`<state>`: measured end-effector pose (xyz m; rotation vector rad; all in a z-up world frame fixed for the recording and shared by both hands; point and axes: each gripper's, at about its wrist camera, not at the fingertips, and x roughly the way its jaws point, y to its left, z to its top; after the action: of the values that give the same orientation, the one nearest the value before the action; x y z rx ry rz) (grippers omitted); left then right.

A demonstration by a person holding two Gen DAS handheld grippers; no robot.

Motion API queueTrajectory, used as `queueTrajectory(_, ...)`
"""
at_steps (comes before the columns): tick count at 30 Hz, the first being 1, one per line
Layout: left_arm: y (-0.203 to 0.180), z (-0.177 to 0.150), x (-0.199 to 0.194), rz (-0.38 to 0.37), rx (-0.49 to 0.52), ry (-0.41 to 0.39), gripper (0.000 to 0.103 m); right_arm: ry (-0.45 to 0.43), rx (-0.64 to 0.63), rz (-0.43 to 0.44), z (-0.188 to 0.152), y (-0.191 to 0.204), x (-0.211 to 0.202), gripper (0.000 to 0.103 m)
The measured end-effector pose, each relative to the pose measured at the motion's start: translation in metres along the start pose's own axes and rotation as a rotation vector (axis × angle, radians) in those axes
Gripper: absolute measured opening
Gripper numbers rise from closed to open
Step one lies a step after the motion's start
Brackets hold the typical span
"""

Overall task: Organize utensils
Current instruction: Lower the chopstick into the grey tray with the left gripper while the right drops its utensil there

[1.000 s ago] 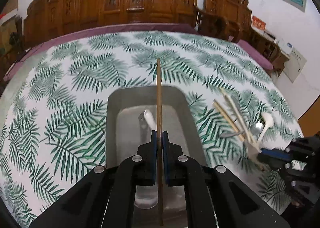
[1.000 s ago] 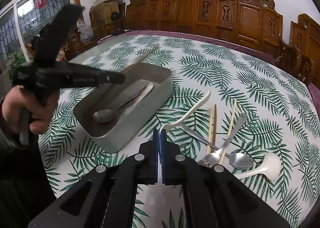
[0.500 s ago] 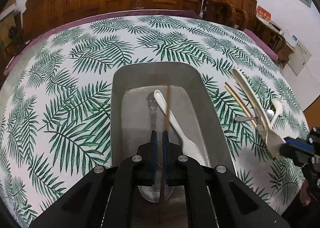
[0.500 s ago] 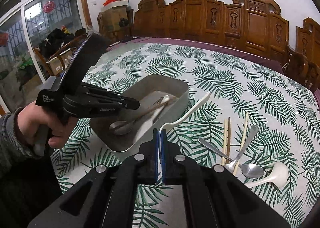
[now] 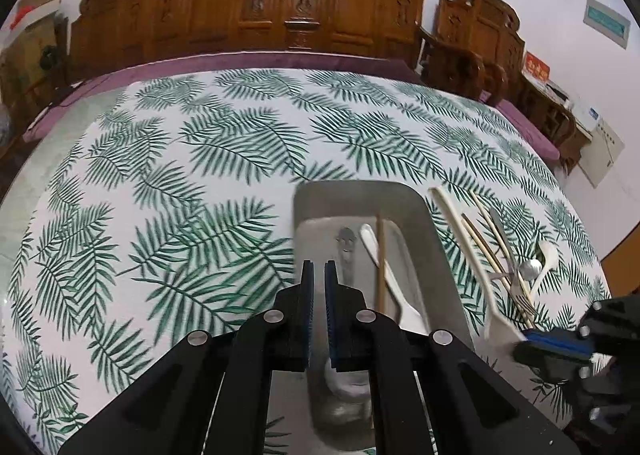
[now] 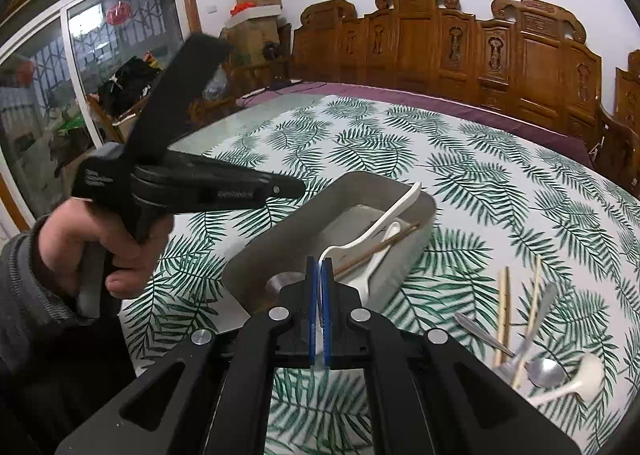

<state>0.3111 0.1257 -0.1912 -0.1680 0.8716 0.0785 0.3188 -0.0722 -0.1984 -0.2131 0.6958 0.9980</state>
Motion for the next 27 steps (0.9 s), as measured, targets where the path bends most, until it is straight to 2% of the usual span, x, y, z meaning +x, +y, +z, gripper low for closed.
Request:
queueTrajectory(14, 0.026, 0.000, -0.010, 0.033, -0.034, -0.024, 0.004, 0.081, 0.025, 0.044, 0.006, 0.016, 0.063, 0.003)
queueTrajectory(24, 0.027, 0.000, -0.008, 0.038, -0.031, -0.016, 0.004, 0.101, 0.081, 0.050, 0.001, 0.005, 0.071, 0.007)
queueTrajectory(27, 0.025, -0.001, -0.008, 0.032, -0.024, -0.018, 0.004, 0.085, 0.090, 0.050, 0.001, 0.003, 0.066, 0.039)
